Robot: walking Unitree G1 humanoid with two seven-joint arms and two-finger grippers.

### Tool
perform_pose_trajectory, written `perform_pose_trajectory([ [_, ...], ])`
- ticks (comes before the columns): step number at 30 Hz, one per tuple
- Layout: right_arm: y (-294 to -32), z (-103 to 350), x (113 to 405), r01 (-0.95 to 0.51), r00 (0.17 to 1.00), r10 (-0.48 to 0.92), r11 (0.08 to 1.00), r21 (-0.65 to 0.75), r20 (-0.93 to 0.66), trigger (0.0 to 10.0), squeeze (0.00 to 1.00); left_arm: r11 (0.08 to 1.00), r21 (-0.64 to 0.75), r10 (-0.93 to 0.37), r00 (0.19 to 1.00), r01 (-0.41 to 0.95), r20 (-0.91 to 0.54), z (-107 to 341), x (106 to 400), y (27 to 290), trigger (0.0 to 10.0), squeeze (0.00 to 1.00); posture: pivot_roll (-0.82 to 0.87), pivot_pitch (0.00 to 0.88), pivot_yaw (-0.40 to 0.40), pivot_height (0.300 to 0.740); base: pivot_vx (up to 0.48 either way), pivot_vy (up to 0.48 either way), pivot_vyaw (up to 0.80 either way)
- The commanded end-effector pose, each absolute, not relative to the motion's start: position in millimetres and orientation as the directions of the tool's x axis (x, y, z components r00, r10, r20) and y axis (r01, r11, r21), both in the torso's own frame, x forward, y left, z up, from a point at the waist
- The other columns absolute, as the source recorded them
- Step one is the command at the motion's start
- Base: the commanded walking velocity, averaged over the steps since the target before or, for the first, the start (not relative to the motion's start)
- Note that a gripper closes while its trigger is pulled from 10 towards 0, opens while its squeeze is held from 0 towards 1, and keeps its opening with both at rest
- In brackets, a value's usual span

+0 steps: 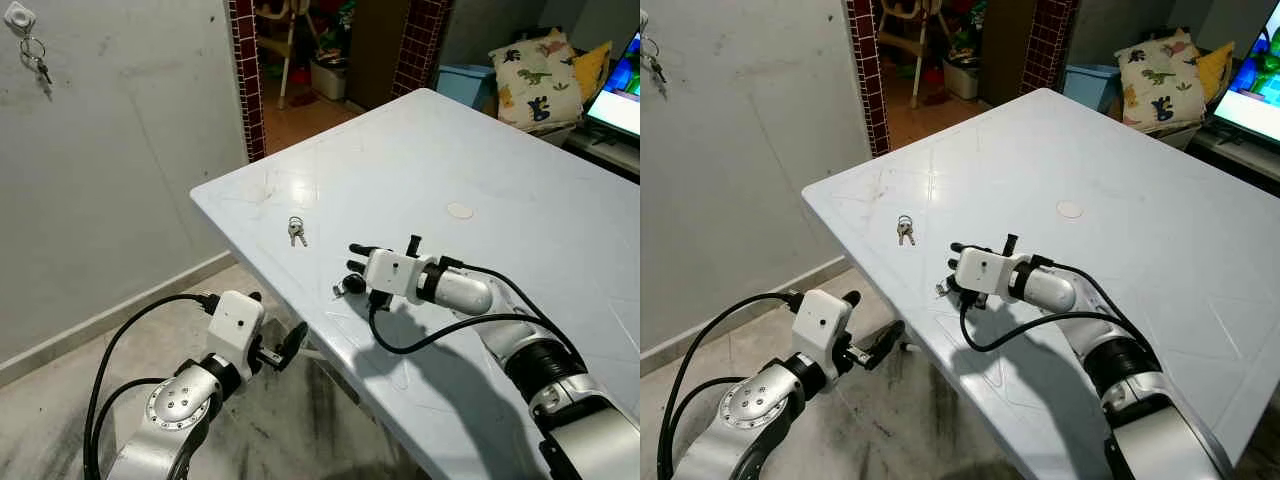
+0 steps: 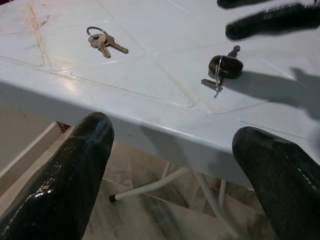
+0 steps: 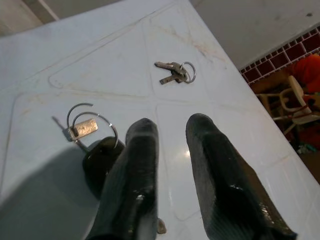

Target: Hang keys on a hook

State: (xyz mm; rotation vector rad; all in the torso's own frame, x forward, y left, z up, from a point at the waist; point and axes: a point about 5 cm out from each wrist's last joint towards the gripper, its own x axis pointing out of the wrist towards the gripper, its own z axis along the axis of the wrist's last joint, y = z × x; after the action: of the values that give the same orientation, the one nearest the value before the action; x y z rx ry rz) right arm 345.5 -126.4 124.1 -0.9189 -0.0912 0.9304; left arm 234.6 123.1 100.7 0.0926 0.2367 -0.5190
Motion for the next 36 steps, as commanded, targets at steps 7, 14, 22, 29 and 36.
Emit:
perform_pose_trajectory([
  [7, -118, 118, 345, -0.714, 0.549, 0.743, 0.178, -0.677, -0.383, 10.0, 1.0, 0.858, 0.045, -0.487, 0.839, 0.511, -0.244, 103, 237, 123, 10.0, 0.0, 0.13, 0.064, -0.022, 0.74, 0.0, 0.0, 0.0],
  [14, -116, 114, 345, -0.739, 0.522, 0.745, 0.152, -0.657, -0.415, 10.0, 0.95, 0.86, 0.046, -0.484, 0.841, 0.508, -0.243, 103, 237, 124, 10.0, 0.0, 0.13, 0.064, -0.024, 0.74, 0.0, 0.0, 0.0],
  [22, -115, 116, 347, -0.738, 0.524, 0.742, 0.15, -0.658, -0.418, 10.0, 0.07, 0.859, 0.046, -0.486, 0.84, 0.51, -0.241, 103, 238, 123, 10.0, 0.0, 0.13, 0.062, -0.024, 0.74, 0.0, 0.0, 0.0],
  [29, -114, 114, 347, -0.747, 0.513, 0.745, 0.142, -0.65, -0.427, 0.0, 0.0, 0.86, 0.047, -0.484, 0.842, 0.508, -0.24, 103, 238, 123, 10.0, 0.0, 0.14, 0.062, -0.027, 0.74, 0.0, 0.0, 0.0],
  [36, -115, 113, 348, -0.75, 0.512, 0.744, 0.142, -0.646, -0.43, 0.0, 0.0, 0.861, 0.046, -0.483, 0.842, 0.507, -0.239, 103, 238, 123, 10.0, 0.0, 0.14, 0.062, -0.028, 0.74, 0.0, 0.0, 0.0],
])
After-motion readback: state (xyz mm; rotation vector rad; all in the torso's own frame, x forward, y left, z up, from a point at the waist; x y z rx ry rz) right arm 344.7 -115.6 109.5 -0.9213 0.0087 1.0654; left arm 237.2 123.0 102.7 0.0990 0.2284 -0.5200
